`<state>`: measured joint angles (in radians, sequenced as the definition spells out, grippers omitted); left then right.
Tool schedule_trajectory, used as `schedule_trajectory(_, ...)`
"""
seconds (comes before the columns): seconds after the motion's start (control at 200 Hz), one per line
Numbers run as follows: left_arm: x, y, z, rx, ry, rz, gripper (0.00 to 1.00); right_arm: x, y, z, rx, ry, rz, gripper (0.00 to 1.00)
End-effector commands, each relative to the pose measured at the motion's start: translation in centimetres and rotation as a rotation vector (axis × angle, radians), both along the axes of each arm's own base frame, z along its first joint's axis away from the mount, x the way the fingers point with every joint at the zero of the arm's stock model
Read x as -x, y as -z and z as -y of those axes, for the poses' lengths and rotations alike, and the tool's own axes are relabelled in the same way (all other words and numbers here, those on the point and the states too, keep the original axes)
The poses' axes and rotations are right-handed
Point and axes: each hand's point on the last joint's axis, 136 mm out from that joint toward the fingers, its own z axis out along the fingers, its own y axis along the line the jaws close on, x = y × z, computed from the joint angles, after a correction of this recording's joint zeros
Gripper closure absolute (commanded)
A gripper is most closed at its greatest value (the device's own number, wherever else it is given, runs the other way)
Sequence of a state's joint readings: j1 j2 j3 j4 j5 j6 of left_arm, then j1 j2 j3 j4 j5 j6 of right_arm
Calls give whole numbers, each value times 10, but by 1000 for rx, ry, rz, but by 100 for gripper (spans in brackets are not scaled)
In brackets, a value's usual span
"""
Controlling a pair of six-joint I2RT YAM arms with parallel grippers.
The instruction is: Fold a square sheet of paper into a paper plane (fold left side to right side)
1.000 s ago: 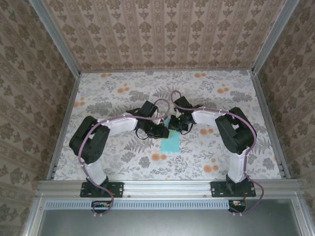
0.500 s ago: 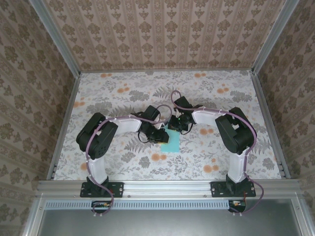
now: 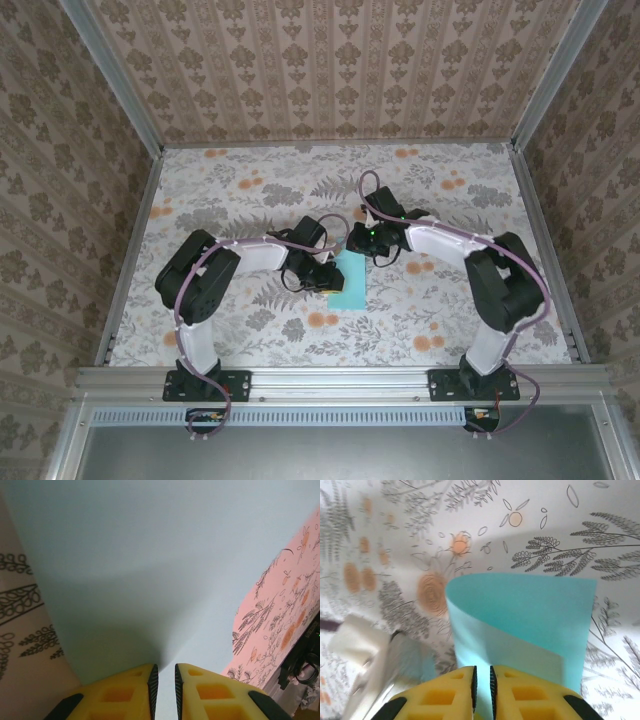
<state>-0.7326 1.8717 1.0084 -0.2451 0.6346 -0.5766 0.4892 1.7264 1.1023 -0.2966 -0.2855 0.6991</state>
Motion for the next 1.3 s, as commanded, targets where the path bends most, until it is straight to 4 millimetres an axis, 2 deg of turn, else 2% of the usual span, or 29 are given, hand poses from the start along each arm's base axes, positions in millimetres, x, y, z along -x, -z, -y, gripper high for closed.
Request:
schedule_trajectory(0.0, 11, 23, -13, -90, -17, -38, 79, 29, -3, 16, 29, 5, -30, 85)
schedule_trajectory(0.16, 10, 21, -13, -96, -16, -33, 79, 70, 6, 14, -5, -22, -98, 93)
schedule_trajectory(0.305, 10, 22, -13, -103, -17, -32, 79, 100, 27, 5, 3, -57, -156, 94)
schedule_trajectory(0.52, 9, 20, -13, -107, -19, -27, 79, 108, 52, -6, 44, -88, -210, 94)
schedule_trajectory(0.635, 6, 14, -10, -95, -20, -17, 79, 112, 63, 0, 88, -80, -250, 94)
schedule_trajectory(0.97, -19, -29, 12, -5, -15, 54, 76, 130, 87, 23, 214, -73, -338, 94)
schedule_trajectory(1.06, -25, -29, 15, -1, -12, 62, 76, 130, 88, 24, 222, -74, -342, 94)
schedule_trajectory(1.295, -35, -10, 16, -23, -4, 57, 78, 130, 90, 26, 240, -73, -348, 94)
